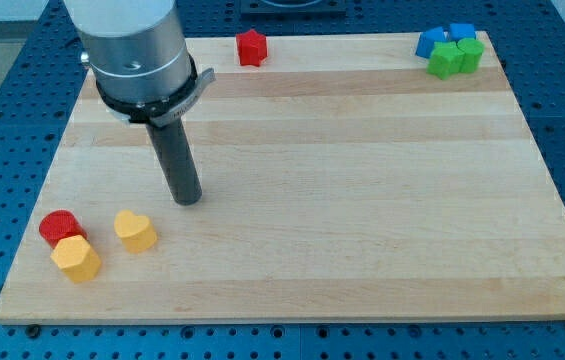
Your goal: Nudge the blue cube along with the blue triangle left a bit
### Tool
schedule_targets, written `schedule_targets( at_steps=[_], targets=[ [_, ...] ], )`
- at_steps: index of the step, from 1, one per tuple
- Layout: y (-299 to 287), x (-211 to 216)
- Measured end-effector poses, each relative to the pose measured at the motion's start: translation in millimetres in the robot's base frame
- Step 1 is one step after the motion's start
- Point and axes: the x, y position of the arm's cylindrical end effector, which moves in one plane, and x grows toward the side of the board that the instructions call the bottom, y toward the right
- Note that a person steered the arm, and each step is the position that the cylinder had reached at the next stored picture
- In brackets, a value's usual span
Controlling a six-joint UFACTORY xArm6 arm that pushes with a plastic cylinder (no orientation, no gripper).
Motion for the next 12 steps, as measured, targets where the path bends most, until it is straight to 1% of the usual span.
schedule_targets(
  at_steps=[1, 2, 3, 4, 5, 7, 8, 9, 11, 12],
  targets=[
    [-44.9, 24.1],
    [-76.9, 44.5],
    [-72.1, 45.2],
    [-28.1, 34.7],
    [39.9, 7.5],
    [273.7, -28.4],
    [385.6, -54.8],
    [468.3, -111.0],
    [472.4, -117.7],
    [471.8, -160.2]
  ],
)
